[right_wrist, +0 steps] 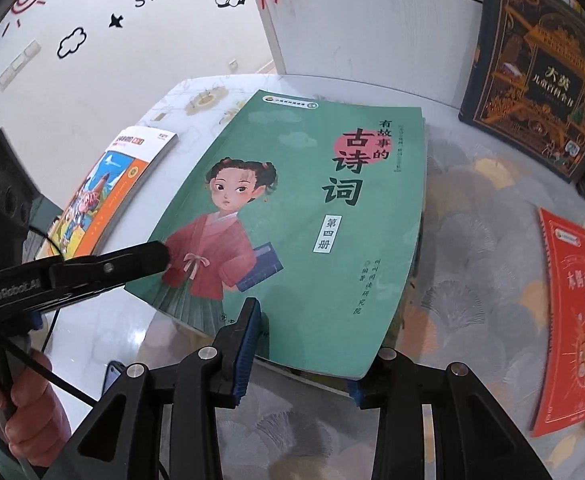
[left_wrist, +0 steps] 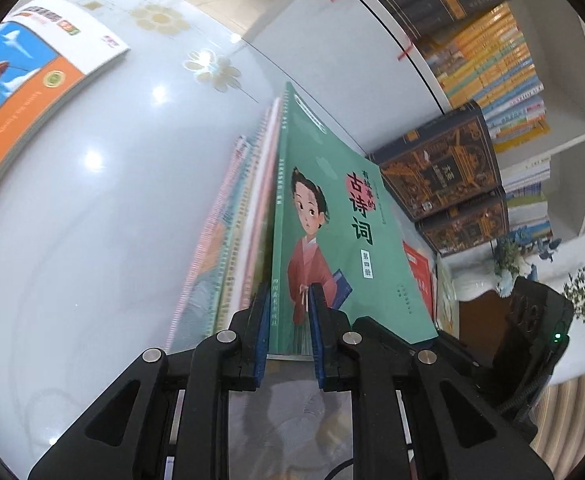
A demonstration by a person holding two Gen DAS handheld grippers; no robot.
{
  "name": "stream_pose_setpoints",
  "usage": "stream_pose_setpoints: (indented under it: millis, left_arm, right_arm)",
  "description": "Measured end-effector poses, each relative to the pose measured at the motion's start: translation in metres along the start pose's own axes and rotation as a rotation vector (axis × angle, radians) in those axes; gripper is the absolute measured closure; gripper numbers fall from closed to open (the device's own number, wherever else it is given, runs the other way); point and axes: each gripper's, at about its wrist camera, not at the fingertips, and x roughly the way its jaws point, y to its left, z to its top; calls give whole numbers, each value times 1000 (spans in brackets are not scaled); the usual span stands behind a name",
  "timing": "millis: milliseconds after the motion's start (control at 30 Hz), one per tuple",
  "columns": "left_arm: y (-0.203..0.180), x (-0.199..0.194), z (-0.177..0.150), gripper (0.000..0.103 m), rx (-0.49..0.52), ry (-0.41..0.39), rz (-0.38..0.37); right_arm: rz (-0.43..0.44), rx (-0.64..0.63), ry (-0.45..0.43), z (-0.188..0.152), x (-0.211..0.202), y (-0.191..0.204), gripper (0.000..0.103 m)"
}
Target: Organize books
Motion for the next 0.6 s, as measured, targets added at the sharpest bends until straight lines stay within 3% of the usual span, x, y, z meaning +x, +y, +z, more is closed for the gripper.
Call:
stream_pose_setpoints:
  millis: [133,300,467,500,600]
  left_arm:
    - [1,-12,-5,88,10,-30,60]
    - [-11,-25,-19,83,46,-34,80]
    - [-55,-22,-41,78,163,5,74]
    - [-64,-18,-46,73,180,19,66]
    - [-97,0,-67,44,220,62,70]
  right_arm:
    - [40,-7,37,-7,-5,0,52]
    - [46,-43,59,-44,-25,0,50]
    - [35,17,81,-98,-50,-31,50]
    - [35,50,89,-111,-54,-43,50]
    - [62,159,103,-143,-69,-81,50]
